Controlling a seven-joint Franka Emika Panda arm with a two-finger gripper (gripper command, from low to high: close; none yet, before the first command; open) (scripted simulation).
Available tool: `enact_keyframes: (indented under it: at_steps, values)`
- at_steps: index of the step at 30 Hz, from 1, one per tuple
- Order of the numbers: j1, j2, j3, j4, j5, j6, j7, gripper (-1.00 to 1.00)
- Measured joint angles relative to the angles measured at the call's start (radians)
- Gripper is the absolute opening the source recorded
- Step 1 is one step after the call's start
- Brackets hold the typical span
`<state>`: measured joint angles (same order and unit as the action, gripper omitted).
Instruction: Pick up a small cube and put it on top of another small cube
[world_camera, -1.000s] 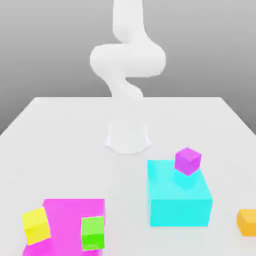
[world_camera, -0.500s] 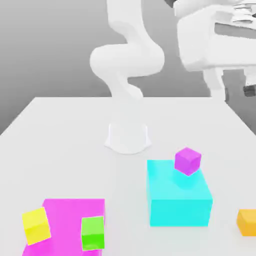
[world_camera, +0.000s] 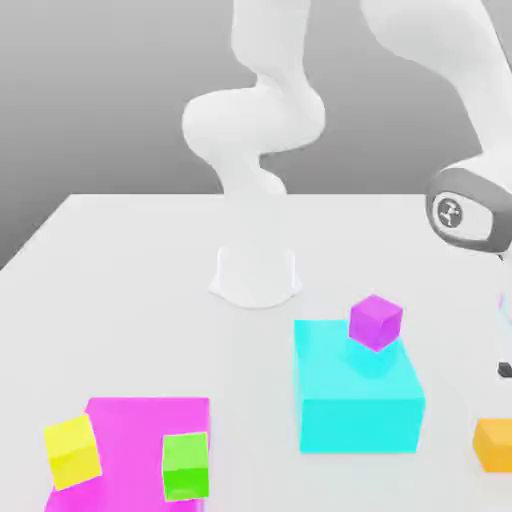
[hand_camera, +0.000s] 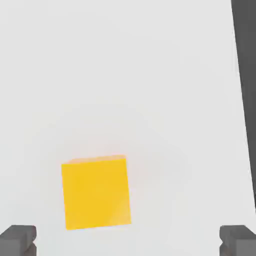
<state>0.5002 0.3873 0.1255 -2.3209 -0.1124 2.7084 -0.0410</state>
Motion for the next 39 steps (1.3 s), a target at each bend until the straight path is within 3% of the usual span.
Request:
enact_keyframes:
  at_steps: [2,3,10,15,32,35,36,39]
  values:
    - [0.014,0.072,-0.015,0.015,-0.021,0.053,0.01,0.0]
    - [0.021,0.105,-0.023,0.022,-0.028,0.078,0.015,-1.0]
    - [0.022,0.112,-0.024,0.023,-0.03,0.082,0.016,-1.0]
    - [-0.011,-0.036,-0.004,-0.008,0.015,-0.034,-0.004,-1.0]
    - [-0.391,-0.254,-0.455,-0.009,0.17,-0.254,0.403,-1.0]
    - [-0.467,-0.189,-0.511,0.001,0.242,-0.209,0.438,-1.0]
    - [-0.484,-0.156,-0.511,0.0,0.269,-0.179,0.431,1.0]
    - [-0.484,-0.156,-0.51,0.0,0.269,-0.179,0.431,1.0]
